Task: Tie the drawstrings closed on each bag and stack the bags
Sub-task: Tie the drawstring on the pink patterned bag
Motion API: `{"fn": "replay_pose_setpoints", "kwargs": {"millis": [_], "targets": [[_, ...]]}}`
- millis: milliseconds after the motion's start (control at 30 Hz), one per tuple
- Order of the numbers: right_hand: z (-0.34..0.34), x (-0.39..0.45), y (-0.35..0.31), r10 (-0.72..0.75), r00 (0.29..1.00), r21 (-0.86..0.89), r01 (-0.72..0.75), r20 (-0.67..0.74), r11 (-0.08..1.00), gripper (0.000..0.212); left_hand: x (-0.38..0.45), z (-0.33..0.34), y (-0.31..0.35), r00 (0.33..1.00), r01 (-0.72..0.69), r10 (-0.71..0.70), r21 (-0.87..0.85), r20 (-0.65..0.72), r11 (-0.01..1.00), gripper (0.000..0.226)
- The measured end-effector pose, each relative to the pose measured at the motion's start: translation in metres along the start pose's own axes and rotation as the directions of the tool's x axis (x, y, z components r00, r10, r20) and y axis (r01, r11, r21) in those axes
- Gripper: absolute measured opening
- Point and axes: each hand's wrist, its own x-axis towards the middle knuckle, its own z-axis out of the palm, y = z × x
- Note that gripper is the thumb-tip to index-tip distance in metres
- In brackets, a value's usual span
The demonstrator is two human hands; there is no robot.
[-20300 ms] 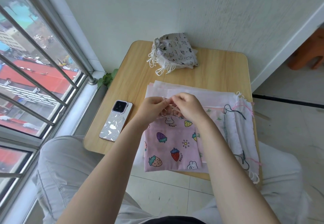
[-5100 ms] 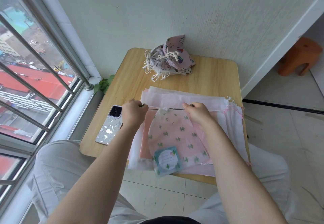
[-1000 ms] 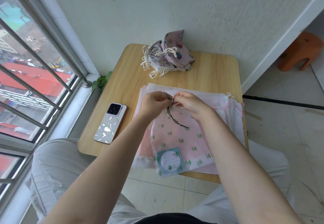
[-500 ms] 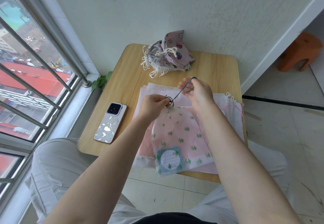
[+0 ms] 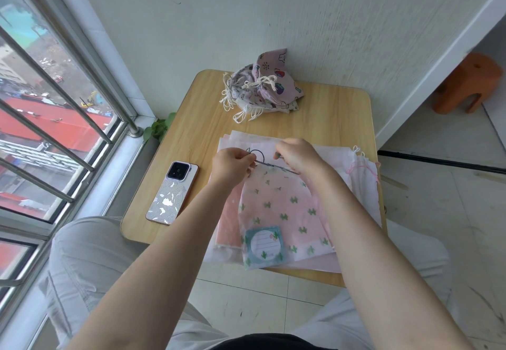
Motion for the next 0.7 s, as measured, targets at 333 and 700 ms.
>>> {"fn": "replay_pose_setpoints", "kwargs": {"millis": [333, 700], "targets": [[0.004, 0.004, 0.013, -0.036, 0.964, -0.438, 0.153, 0.263, 0.886, 0.022, 0.007, -0.012, 0.003, 0.967, 0.048, -0.004, 0.164, -0.254, 0.985, 0.024], [0.012, 0.003, 0.009, -0.105, 0.965, -0.395, 0.197, 0.242, 0.898, 0.018, -0.008, 0.008, 0.012, 0.933, -0.240, 0.128, 0.317, 0.336, 0.918, 0.040]]}}
